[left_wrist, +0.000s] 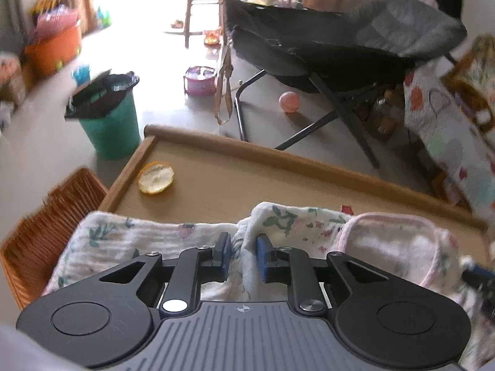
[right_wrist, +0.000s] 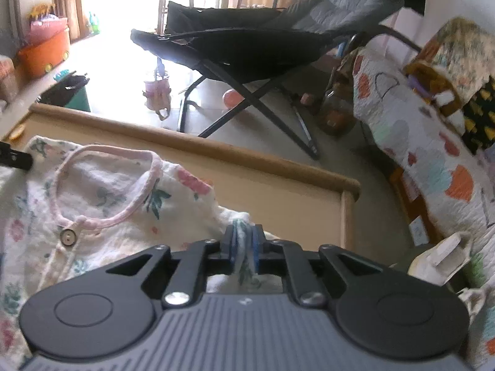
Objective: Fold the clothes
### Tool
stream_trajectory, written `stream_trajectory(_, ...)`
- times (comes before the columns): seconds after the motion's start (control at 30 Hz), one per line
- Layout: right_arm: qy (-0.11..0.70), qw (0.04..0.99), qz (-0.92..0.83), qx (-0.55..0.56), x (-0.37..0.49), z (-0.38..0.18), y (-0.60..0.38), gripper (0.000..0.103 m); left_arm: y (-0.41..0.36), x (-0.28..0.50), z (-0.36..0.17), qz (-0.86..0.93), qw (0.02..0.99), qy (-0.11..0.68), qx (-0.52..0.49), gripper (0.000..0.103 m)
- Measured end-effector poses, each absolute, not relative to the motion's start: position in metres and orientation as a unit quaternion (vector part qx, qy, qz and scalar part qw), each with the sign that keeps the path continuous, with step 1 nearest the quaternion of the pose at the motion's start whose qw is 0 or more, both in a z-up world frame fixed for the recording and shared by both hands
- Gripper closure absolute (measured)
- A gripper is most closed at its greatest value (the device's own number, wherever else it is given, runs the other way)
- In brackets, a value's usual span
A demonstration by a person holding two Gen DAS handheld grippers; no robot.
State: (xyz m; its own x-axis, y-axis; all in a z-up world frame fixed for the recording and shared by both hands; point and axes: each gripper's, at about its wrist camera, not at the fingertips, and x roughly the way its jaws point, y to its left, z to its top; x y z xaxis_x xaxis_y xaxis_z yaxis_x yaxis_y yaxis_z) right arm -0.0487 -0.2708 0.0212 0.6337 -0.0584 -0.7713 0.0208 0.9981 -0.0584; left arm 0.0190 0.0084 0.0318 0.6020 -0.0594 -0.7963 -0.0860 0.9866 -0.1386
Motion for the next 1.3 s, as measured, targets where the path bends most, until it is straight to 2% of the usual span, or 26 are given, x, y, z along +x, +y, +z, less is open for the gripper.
stream_trajectory(0.2,0.392,0.919,0.005,0.026,-0.08,0.05,-0.277,0.091,0.029,-0.004,0.045,-0.004,0.879,0.44,-0.183,0.062)
stream_trajectory(0.37,0.406,0.912,0.037,0.048,-0.119,0.058,-0.273,0.091,0.027,-0.051,0.06,-0.058,0.876,0.441,-0.185,0.056)
stream_trajectory(0.53,0.432,0.898,0.06,0.055,-0.162,0.054,-0.259,0.091,0.012,-0.115,0.058,-0.112,0.856,0.476,-0.167,0.05)
stream_trajectory(0.77,0.45,0.888,0.095,-0.015,-0.207,0.039,-0.23,0.092,0.002,-0.177,0.023,-0.105,0.84,0.519,-0.119,0.05)
stream_trajectory(0.87,0.462,0.882,0.085,-0.033,-0.21,0.033,-0.229,0.092,0.009,-0.186,0.015,-0.097,0.847,0.507,-0.122,0.047)
stream_trajectory(1.3,0.479,0.875,0.024,-0.063,-0.214,0.028,-0.234,0.091,0.015,-0.195,0.021,-0.075,0.856,0.505,-0.087,0.047)
